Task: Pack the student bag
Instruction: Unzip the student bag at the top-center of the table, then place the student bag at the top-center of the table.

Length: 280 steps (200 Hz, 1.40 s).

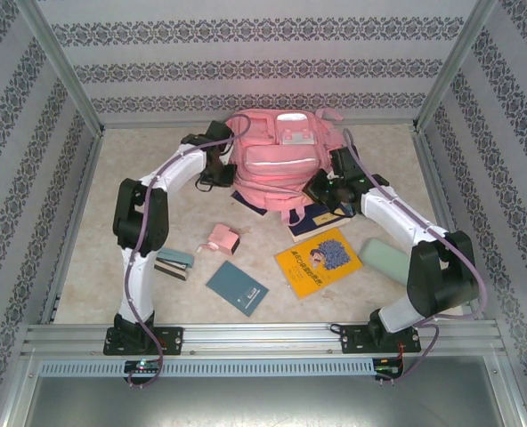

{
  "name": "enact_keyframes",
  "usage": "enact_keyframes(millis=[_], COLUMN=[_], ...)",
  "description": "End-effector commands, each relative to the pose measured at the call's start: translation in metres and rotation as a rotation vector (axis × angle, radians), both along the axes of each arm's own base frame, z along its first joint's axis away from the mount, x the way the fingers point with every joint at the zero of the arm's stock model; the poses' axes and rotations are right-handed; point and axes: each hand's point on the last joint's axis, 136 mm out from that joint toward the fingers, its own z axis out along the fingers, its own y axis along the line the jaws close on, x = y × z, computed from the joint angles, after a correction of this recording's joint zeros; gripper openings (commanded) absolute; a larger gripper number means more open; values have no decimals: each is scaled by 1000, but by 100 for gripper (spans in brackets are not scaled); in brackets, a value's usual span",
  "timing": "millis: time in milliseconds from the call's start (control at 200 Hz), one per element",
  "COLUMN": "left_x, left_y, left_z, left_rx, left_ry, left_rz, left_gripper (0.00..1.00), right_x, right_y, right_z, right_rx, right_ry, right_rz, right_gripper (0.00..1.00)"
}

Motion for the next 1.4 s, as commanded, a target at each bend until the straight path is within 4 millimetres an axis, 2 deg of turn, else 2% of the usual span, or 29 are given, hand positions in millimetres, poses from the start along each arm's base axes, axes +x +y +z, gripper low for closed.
enact_keyframes(millis=[0, 180, 310, 400, 565, 590, 704, 899, 1104, 1194, 1294, 1394], left_x=[36, 71, 83, 85, 76, 74, 55, 10, -48, -72, -93, -104], left_y=[52, 57, 65, 67, 66, 68, 82, 124, 162, 163, 151, 136], left_z=[3, 9, 3, 6, 22, 30, 49, 81, 89, 90, 82, 74], left_rx=[108, 75, 98, 76, 46, 43, 62, 144, 199, 181, 93, 26], left_ry=[-62, -124, -132, -136, -152, -166, -194, -235, -194, -184, -158, -146], left_rz=[135, 159, 161, 168, 172, 179, 228, 328, 431, 456, 466, 467], left_gripper=[0, 0, 0, 0, 0, 0, 0, 0, 0, 0, 0, 0], right_x=[-8, -12, -15, -14, -6, -4, 8, 34, 68, 82, 99, 116], right_y=[4, 8, 10, 15, 43, 47, 62, 80, 99, 105, 112, 116], right_z=[28, 28, 27, 29, 37, 37, 37, 47, 49, 41, 32, 20], right_rx=[19, 36, 47, 62, 54, 47, 24, -14, -16, -24, -31, -50], right_ry=[-56, -44, -39, -43, -82, -86, -107, -175, -217, -213, -211, -214], right_rz=[103, 149, 177, 200, 277, 287, 314, 354, 422, 454, 477, 471], right_gripper=[0, 0, 0, 0, 0, 0, 0, 0, 0, 0, 0, 3])
